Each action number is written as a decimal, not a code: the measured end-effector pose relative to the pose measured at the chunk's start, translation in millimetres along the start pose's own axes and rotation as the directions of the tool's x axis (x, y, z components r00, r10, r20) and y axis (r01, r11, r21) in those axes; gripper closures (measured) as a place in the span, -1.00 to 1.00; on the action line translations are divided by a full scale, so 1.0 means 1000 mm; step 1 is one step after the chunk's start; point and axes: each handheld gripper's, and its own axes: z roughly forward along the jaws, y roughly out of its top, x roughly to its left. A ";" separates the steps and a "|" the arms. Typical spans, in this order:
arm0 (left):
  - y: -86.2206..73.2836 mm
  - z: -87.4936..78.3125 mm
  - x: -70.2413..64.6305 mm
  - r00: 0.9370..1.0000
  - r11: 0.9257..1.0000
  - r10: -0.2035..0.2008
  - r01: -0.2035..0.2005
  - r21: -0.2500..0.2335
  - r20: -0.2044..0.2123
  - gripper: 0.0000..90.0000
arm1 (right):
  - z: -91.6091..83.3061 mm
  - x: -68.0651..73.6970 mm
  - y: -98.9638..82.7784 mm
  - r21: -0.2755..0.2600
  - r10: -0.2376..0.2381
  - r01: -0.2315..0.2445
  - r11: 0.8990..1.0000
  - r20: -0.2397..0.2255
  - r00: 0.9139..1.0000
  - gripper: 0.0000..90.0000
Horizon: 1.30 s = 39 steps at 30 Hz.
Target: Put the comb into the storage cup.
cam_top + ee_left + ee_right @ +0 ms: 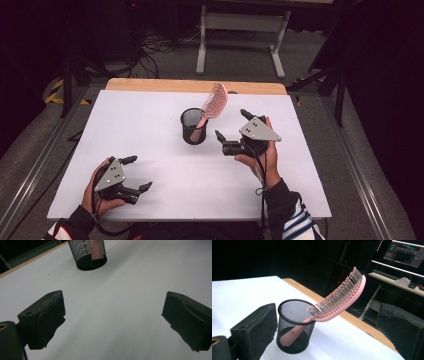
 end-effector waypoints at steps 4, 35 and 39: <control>0.000 -0.001 0.000 1.000 1.000 -0.004 0.004 -0.003 -0.002 -0.88 | -0.001 0.003 -0.003 0.006 -0.009 0.009 1.000 -0.007 1.000 -0.91; 0.001 -0.003 0.000 1.000 1.000 0.002 -0.002 -0.009 -0.003 -0.88 | -0.025 0.018 -0.012 -0.017 -0.070 0.069 0.997 -0.041 0.997 -0.91; 0.001 -0.003 0.000 1.000 1.000 0.003 -0.003 -0.010 -0.004 -0.88 | -0.028 0.019 -0.014 -0.016 -0.078 0.077 0.997 -0.044 0.996 -0.91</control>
